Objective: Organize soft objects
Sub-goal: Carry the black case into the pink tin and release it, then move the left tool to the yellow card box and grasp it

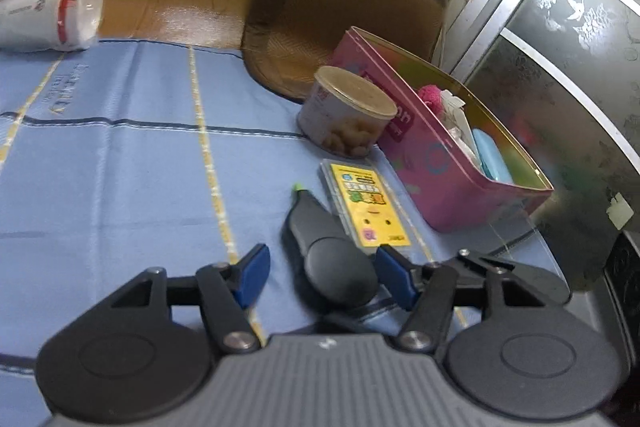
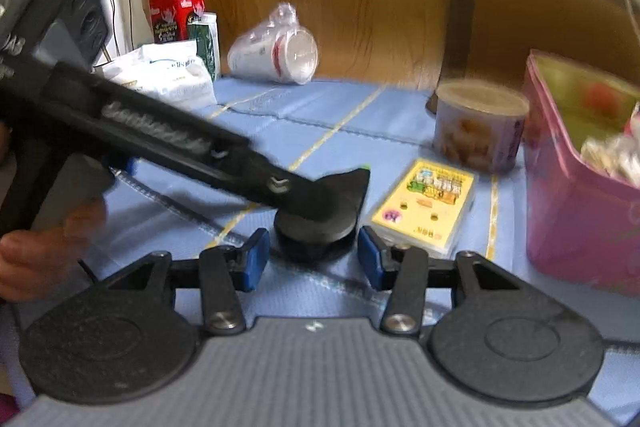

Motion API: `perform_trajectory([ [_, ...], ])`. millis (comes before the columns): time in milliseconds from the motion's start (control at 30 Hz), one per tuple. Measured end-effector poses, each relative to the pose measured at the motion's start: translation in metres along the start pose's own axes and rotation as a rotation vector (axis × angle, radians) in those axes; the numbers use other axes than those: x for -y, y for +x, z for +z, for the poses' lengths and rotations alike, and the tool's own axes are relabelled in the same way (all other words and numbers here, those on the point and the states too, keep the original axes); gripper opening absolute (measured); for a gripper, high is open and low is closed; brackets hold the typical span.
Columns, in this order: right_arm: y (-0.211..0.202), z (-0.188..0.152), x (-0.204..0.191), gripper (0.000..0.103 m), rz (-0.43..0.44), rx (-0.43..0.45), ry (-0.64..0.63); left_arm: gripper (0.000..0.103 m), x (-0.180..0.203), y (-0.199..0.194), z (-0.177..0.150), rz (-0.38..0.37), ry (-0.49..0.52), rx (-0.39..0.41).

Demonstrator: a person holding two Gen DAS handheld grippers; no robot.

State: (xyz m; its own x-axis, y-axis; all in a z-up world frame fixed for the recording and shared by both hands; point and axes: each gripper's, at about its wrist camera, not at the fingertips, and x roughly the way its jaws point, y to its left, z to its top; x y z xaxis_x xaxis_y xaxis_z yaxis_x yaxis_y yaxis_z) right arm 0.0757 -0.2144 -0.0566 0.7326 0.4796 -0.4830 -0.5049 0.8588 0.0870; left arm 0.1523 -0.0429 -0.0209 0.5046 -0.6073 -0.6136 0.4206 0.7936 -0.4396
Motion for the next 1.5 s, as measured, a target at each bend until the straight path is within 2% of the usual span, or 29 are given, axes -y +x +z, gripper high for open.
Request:
perform_trajectory([
  [33,0.001,0.0,-0.003,0.053,-0.01,0.004,-0.009,0.053,0.005,0.002,-0.001,0.001,0.009,-0.004],
  [100,0.001,0.0,-0.005,0.05,-0.034,0.017,-0.009,0.046,0.013,0.004,-0.005,0.06,0.034,0.007],
  [167,-0.002,-0.002,-0.004,0.05,-0.03,0.029,-0.004,0.046,0.018,-0.001,-0.006,0.078,0.033,0.015],
  [233,-0.014,-0.004,-0.005,0.05,-0.025,0.078,-0.008,0.044,0.026,-0.014,-0.003,0.068,0.033,0.043],
  [400,-0.05,-0.003,-0.005,0.05,-0.125,0.234,-0.066,0.044,0.072,-0.028,0.017,0.055,0.168,0.135],
  [600,-0.083,-0.001,0.043,0.05,-0.262,0.309,0.009,0.044,0.132,0.013,0.048,-0.006,0.317,0.124],
  [733,-0.096,-0.002,0.083,0.05,-0.308,0.315,0.103,0.044,0.16,0.052,0.061,-0.016,0.349,0.098],
  [800,-0.095,-0.002,0.1,0.05,-0.313,0.31,0.136,0.047,0.166,0.067,0.064,0.004,0.351,0.091],
  [867,-0.082,0.001,0.11,0.05,-0.344,0.3,0.133,0.054,0.166,0.078,0.067,0.04,0.336,0.091],
  [967,-0.058,0.005,0.121,0.05,-0.443,0.258,0.126,0.055,0.163,0.086,0.067,0.11,0.314,0.087],
  [1100,-0.063,-0.003,0.123,0.051,-0.401,0.295,0.182,0.057,0.15,0.073,0.06,0.107,0.301,0.1],
  [1300,-0.076,-0.012,0.098,0.051,-0.434,0.337,0.157,0.057,0.146,0.044,0.047,0.098,0.287,0.14],
  [1500,-0.094,-0.021,0.082,0.05,-0.411,0.372,0.189,0.057,0.116,0.01,0.029,0.157,0.231,0.153],
])
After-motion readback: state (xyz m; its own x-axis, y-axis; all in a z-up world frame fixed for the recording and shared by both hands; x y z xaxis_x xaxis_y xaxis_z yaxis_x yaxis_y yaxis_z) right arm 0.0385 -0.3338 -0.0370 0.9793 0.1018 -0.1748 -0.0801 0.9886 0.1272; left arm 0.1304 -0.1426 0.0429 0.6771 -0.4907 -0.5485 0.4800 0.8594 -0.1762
